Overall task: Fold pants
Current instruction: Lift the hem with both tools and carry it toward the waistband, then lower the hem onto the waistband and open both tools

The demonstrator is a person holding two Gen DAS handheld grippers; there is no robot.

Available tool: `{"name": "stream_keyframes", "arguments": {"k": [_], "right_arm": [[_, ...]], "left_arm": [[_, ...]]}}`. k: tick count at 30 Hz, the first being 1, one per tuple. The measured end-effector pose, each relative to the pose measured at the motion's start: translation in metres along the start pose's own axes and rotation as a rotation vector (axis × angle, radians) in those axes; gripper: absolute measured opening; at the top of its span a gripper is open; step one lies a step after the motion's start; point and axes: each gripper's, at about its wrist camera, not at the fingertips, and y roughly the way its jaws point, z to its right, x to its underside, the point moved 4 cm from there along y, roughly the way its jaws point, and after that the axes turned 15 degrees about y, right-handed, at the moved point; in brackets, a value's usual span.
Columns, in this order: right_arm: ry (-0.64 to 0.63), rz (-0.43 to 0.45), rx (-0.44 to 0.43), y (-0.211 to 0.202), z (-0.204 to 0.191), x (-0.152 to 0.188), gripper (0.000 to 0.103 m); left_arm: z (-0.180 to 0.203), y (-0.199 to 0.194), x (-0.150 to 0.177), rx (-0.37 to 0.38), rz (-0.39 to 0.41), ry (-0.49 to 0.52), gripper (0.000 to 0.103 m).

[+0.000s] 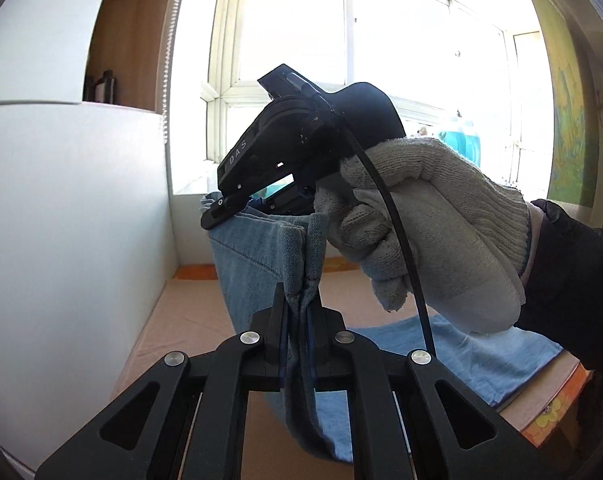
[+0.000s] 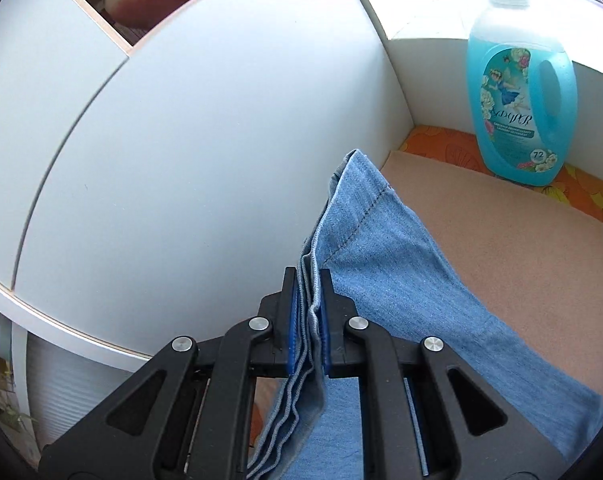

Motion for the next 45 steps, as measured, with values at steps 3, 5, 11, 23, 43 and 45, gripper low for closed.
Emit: {"name": "stream_keyframes", "arguments": {"k": [3, 5, 11, 23, 43, 45], "right_arm": [[0.014, 0.07, 0.01, -0.061, 0.02, -0.001, 0.01], [0.029, 0.113, 0.034, -0.101, 0.042, -0.002, 0.01], [0.105, 0.211, 0.13, -0.196, 0.137, 0.015, 0.009], [0.275, 0.344, 0.305, -0.367, 0.325, 0.086, 0.008], [0.555, 0.396, 0.44, -0.459, 0.546, 0.21, 0.007], [0.56, 0.408, 0.443, -0.46, 0.556, 0.215, 0.007]], "left_arm": [[0.035, 0.005, -0.026, 0.088, 0.032, 0.041, 0.006], [0.061, 0.007, -0.04, 0.135, 0.053, 0.076, 0.006], [0.122, 0.035, -0.07, 0.277, 0.09, 0.151, 0.006], [0.297, 0.091, -0.094, 0.631, 0.085, 0.271, 0.006], [0.499, 0.133, -0.063, 0.982, -0.067, 0.374, 0.006], [0.508, 0.137, -0.057, 0.986, -0.074, 0.386, 0.006]]}}
